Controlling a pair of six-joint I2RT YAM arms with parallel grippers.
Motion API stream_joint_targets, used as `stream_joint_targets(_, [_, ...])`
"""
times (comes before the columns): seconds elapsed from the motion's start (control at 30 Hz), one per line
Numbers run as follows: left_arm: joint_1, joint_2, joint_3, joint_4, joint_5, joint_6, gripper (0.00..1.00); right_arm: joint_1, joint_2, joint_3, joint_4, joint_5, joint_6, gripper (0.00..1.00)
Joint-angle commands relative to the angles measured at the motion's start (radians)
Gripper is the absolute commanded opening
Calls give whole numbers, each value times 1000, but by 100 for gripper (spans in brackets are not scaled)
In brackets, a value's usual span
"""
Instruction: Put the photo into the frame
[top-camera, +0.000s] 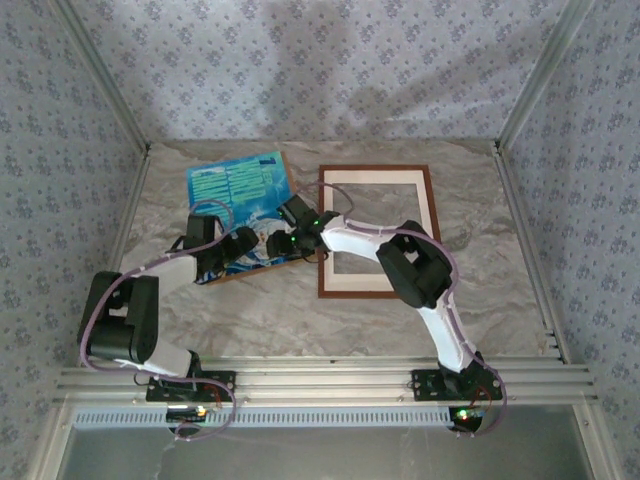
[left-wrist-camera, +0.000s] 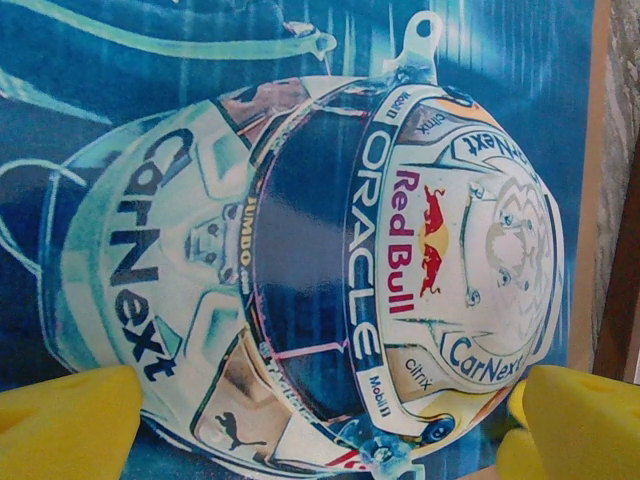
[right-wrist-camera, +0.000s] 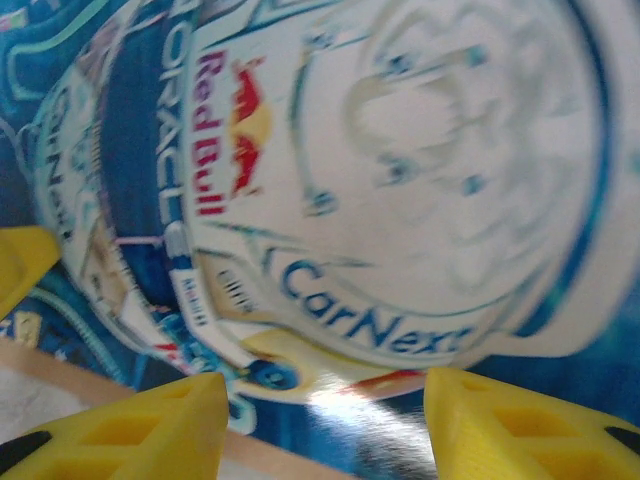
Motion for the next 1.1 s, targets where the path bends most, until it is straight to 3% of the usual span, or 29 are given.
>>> stream_joint_targets(0.0, [-15,36,-36,-61,52,-21,99,6,8,32,-3,-37,-42,56])
stream_joint_targets(0.37, [0,5,-23,-103,15,17,98,-54,-91,-31,-178,167,-97,65])
stream_joint_targets(1.07, [1,12,-24,-100,18,16,99,-19,29,53,-178,158,-86,68])
